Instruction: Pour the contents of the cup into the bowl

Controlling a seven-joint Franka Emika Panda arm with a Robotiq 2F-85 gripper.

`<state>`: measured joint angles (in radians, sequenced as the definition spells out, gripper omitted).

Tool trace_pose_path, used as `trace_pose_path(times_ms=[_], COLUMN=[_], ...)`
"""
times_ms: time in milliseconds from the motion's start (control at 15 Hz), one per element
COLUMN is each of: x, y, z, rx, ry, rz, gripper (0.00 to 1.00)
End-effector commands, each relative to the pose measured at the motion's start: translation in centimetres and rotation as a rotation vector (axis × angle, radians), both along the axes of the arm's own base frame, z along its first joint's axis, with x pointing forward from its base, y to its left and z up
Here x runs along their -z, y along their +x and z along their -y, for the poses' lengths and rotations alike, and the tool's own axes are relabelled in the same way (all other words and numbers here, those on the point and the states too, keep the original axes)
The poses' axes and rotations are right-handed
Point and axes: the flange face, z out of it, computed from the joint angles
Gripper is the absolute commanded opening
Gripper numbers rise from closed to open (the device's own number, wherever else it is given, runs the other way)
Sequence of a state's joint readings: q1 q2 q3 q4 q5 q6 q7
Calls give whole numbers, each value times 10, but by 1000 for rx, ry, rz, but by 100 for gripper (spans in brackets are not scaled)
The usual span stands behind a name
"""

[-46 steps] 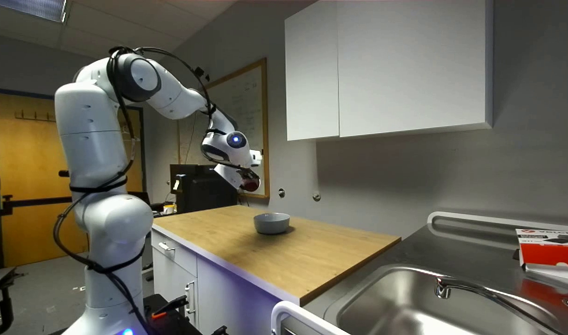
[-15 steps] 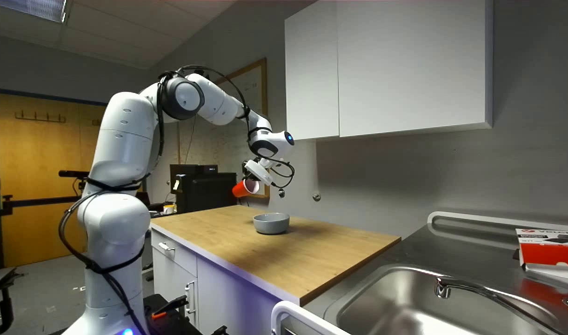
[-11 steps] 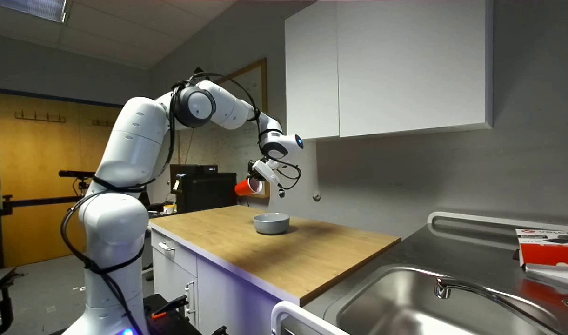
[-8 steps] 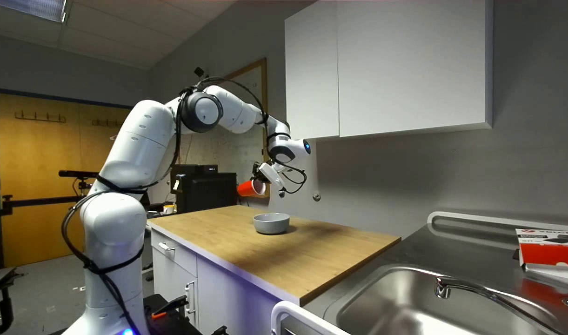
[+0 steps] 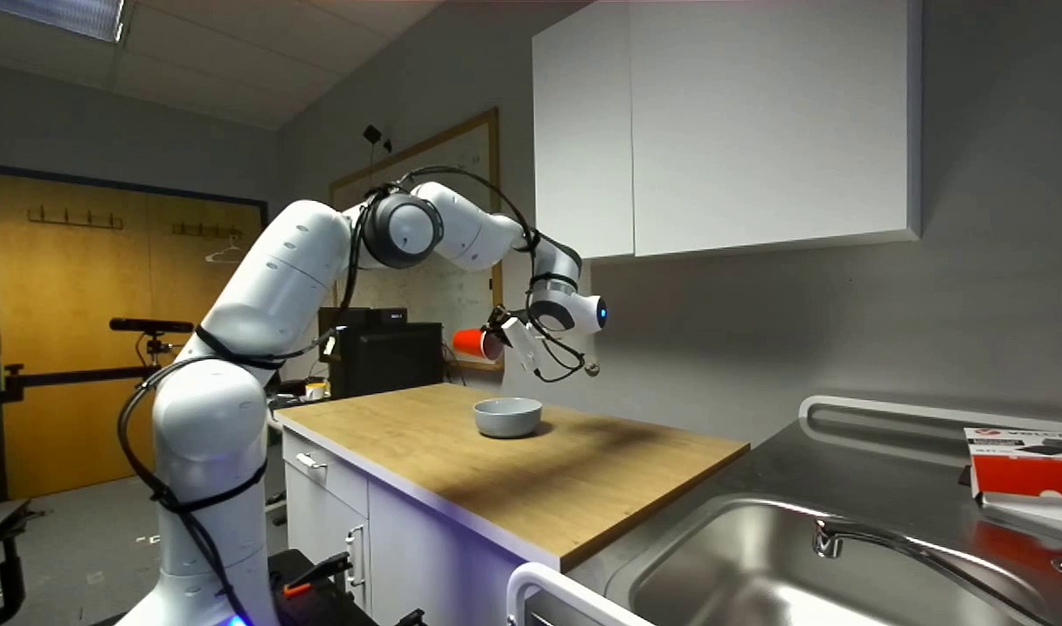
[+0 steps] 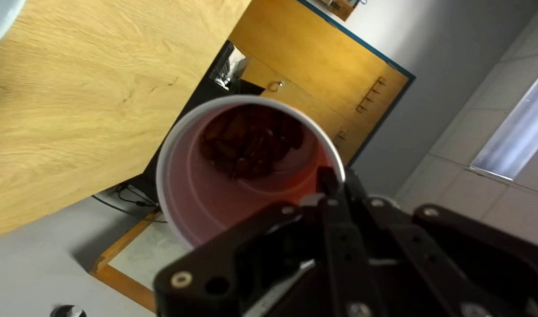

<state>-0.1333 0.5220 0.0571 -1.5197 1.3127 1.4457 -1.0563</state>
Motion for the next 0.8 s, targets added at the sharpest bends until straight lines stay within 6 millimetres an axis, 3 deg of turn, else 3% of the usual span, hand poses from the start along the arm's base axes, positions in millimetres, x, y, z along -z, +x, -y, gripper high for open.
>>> trace_pose_path(times_ms=[0,400,733], x=[13,62,82], y=[6,2,-4], z=[11,34,47], rx=[9,55,82], ry=[115,274,368], rz=[-12,-50,-47], gripper=[1,1,1])
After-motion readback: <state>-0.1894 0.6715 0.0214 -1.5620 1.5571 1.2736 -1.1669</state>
